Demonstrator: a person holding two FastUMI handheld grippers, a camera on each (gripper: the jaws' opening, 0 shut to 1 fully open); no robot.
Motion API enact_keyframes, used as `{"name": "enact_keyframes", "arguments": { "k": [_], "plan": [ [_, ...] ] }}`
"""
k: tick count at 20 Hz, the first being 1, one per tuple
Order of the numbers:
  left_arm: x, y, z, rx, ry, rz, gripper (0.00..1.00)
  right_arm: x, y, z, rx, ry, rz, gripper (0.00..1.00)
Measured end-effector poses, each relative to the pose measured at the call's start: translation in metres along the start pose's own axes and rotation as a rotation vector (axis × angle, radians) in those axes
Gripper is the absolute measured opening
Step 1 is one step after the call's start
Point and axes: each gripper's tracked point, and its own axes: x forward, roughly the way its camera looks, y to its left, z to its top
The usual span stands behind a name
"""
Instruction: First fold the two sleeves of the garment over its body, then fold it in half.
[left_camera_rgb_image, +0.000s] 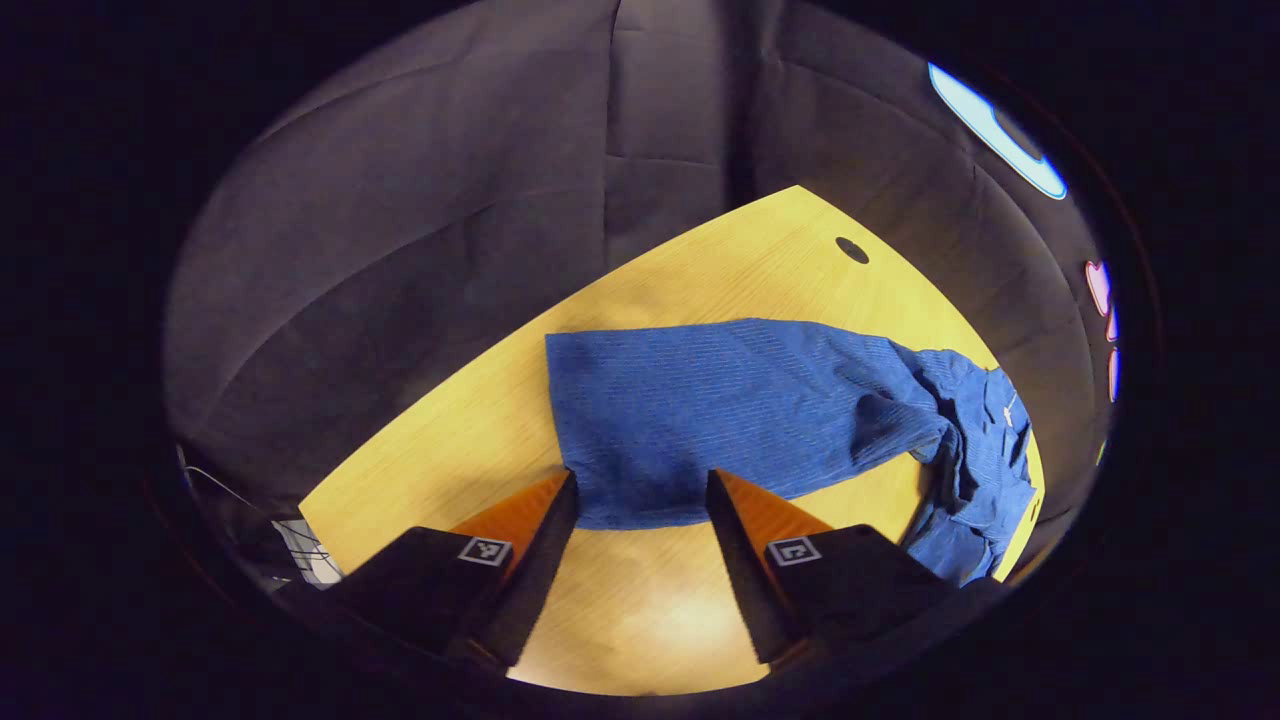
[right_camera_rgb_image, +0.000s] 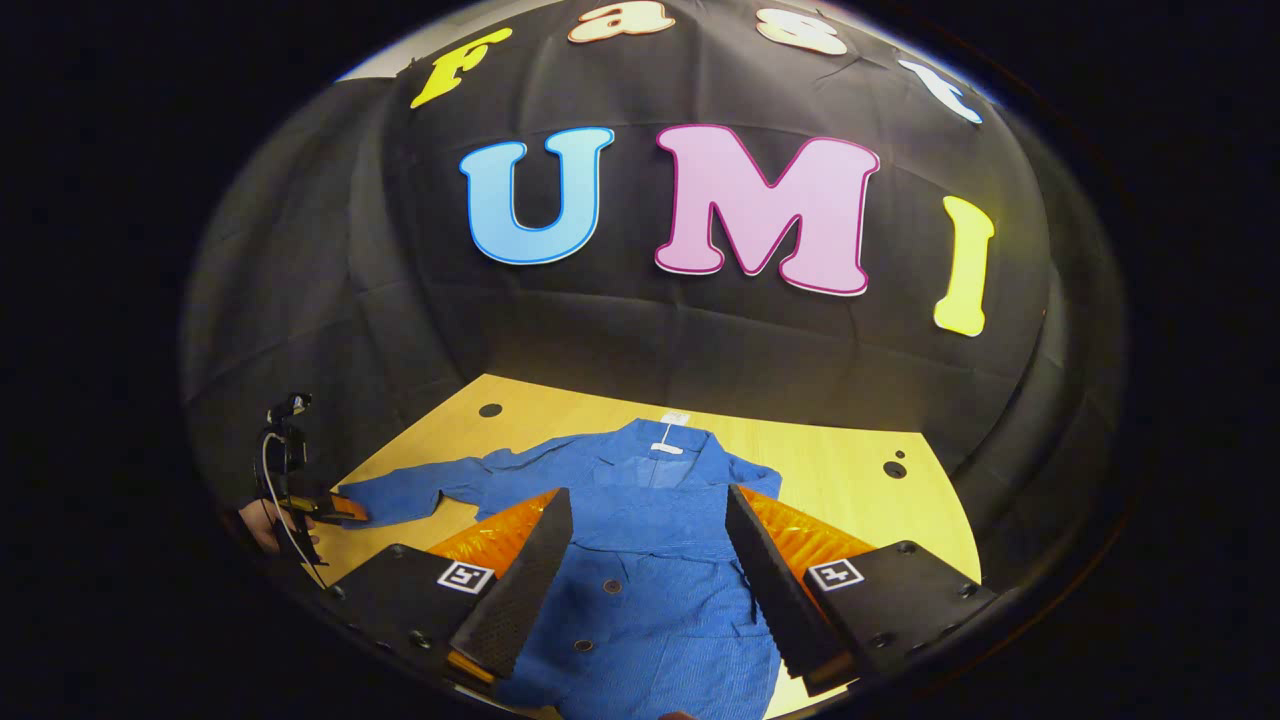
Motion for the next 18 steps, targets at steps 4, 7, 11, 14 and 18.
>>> {"name": "enact_keyframes", "arguments": {
  "k": [4, 7, 11, 14, 18],
  "plan": [
    [0.002, 0.011, 0.000, -0.010, 0.016, 0.051, 0.44, 0.000, -0.007, 0.003, 0.034, -0.009, -0.010, 0.98],
    [0.007, 0.006, -0.002, -0.001, 0.021, 0.079, 0.27, 0.000, -0.007, 0.001, 0.036, -0.003, -0.005, 0.98],
    [0.009, 0.007, -0.001, 0.007, 0.013, 0.120, 0.06, 0.000, -0.005, 0.001, 0.027, -0.007, 0.008, 0.98],
    [0.007, 0.009, 0.001, 0.005, 0.003, 0.095, 0.06, -0.001, -0.007, -0.002, 0.037, -0.005, 0.010, 0.98],
    [0.004, 0.008, 0.000, 0.020, 0.032, 0.059, 0.00, -0.003, -0.018, -0.004, 0.059, 0.006, 0.000, 0.98]
  ]
}}
